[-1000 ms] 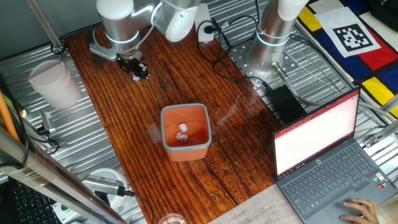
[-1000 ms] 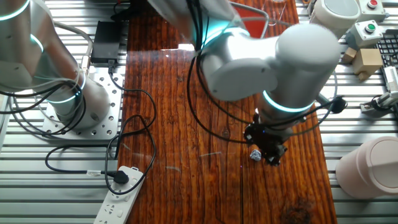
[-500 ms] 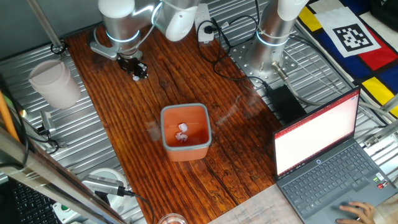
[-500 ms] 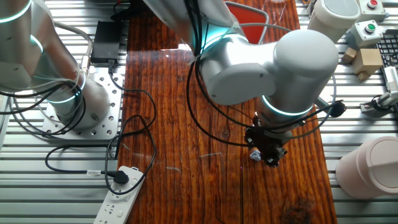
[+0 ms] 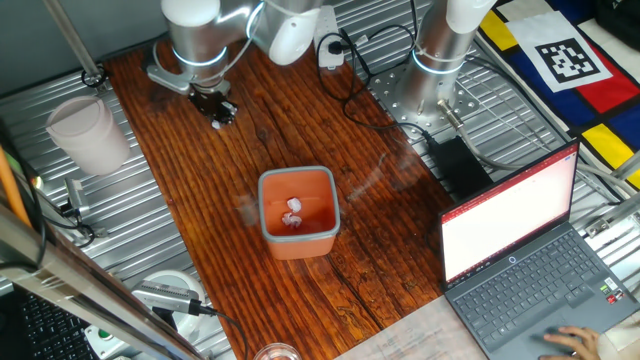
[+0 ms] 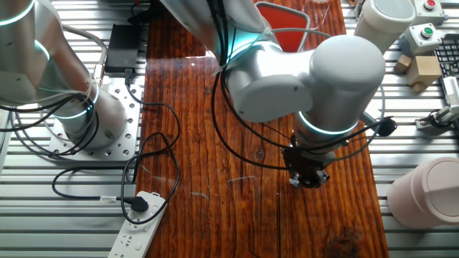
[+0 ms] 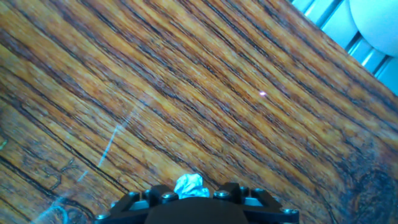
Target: Put the garbage in the trash can
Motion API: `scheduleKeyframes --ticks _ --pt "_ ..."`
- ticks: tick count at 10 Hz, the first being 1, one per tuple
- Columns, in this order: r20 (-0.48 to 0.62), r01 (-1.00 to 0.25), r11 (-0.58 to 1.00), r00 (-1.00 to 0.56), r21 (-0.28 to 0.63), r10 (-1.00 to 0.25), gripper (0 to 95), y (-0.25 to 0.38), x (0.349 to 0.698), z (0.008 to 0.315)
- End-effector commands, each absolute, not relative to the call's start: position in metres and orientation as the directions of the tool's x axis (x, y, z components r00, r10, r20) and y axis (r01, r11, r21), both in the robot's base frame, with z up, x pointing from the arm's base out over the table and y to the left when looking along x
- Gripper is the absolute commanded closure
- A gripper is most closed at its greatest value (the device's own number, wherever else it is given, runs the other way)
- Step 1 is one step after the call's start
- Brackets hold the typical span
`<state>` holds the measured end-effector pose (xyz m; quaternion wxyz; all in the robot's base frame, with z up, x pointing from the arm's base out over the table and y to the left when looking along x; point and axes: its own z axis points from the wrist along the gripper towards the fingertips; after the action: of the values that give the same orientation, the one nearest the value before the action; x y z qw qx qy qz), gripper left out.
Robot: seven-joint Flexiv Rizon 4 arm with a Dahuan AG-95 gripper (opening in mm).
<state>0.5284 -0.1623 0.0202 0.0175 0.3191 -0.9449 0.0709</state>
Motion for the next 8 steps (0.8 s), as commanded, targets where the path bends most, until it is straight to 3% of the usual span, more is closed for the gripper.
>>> scheduleKeyframes --ticks 1,5,8 --pt "0.061 -0.593 0.801 -0.806 -0.09 -0.589 95.0 -0.16 0.528 0.026" --pt "0.069 -0.492 0.869 -0.867 0.039 -0.494 95.0 -0.134 0.529 0.08" --pt "0.09 -0.33 0.938 -0.936 0.106 -0.34 95.0 -0.072 0.518 0.122"
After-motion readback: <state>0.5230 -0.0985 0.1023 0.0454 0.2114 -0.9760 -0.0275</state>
